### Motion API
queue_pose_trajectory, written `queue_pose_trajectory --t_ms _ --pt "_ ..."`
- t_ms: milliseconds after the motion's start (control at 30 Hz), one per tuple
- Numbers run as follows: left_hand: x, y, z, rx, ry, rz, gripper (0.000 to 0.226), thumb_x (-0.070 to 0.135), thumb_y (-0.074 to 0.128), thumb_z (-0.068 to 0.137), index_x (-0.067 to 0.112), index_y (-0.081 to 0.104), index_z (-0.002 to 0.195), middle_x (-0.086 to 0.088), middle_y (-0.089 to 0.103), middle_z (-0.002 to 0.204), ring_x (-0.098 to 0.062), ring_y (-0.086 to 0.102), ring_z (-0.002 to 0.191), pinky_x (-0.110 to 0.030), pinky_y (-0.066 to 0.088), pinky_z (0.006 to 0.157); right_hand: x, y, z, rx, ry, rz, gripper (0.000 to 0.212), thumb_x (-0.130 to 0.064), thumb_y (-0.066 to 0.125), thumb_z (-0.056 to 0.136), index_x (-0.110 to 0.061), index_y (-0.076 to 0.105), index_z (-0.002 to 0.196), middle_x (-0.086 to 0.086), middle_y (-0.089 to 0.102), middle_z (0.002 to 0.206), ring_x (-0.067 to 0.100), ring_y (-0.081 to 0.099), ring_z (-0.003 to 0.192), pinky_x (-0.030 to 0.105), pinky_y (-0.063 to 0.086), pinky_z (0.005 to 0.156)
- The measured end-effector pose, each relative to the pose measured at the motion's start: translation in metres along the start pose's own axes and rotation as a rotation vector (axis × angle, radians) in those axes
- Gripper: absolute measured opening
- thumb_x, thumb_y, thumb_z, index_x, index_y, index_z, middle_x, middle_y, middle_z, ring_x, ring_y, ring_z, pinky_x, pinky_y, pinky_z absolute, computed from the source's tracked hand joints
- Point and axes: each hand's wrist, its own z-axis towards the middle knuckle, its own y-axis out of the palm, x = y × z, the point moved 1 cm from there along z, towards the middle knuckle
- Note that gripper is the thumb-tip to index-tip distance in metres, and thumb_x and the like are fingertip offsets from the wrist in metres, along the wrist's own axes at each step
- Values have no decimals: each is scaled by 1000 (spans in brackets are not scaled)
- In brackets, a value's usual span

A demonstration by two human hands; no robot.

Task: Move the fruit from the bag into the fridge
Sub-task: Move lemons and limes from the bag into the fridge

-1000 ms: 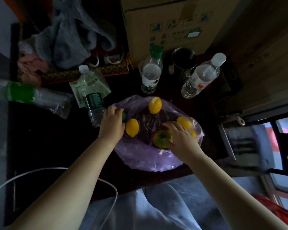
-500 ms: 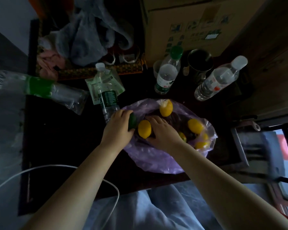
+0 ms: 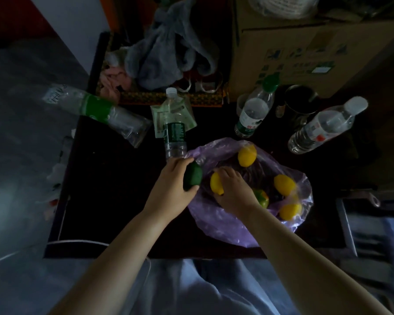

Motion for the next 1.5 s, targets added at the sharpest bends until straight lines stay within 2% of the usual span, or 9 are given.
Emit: queue_pose_trajectory --t_ms 267,500,600,700,800,967,1133,1267,1500 --pt "53 -8 -26 247 -39 -40 61 16 73 77 20 46 132 -1 42 128 -17 52 114 -17 39 91 -12 -78 -49 259 -210 103 58 -27 66 84 -13 41 134 7 40 136 30 38 124 38 39 93" --pt "56 -62 -92 551 -154 2 65 12 73 77 19 46 135 1 41 131 -4 45 114 5 26 90 -84 -120 -69 289 -501 160 65 -19 67 83 -19 36 140 0 34 141 28 50 117 29 41 90" --pt "44 -98 -135 710 -251 41 65 15 72 78 24 43 136 3 41 131 2 42 109 -5 33 91 -137 -113 -79 226 -654 222 68 -16 68 81 -23 34 140 -5 32 141 24 50 119 38 45 96" --pt "26 -135 -189 886 -330 89 66 10 73 75 17 45 135 -3 43 128 -3 44 108 -20 39 93 -197 -91 -89 158 -834 208 71 -14 71 78 -20 35 139 -3 34 141 18 39 129 39 43 101" --pt "7 -165 -256 1017 -443 159 66 5 76 70 8 49 130 -11 48 124 -13 46 108 -17 37 90 -263 -61 -108 49 -985 203 70 -15 69 77 -18 36 139 -1 35 141 20 39 129 40 42 101" --pt "-20 -202 -390 1202 -603 245 60 3 75 69 6 53 125 -12 51 121 -13 49 106 -3 32 88 -388 4 -165 -120 -1237 228 72 -13 73 72 -12 40 136 7 40 139 23 39 130 38 36 106" --pt "-36 -236 -525 1370 -794 368 62 1 74 67 7 53 125 -6 51 121 -3 43 109 -3 29 93 -506 73 -249 -248 -1486 314 71 -7 69 71 -16 41 136 2 37 142 16 35 132 28 33 107" --pt "-41 -245 -620 1493 -989 433 60 9 75 69 11 53 125 2 50 121 -16 51 113 -17 38 98 -577 127 -316 -369 -1705 351 73 -4 69 69 -14 42 137 1 38 143 14 34 135 28 31 109" --pt "-43 -253 -726 1634 -1294 488 63 8 76 69 14 53 128 6 46 122 -6 46 111 1 23 96 -667 189 -405 -549 -1969 427 74 -4 71 68 -14 43 135 -2 38 142 14 34 134 31 29 110"
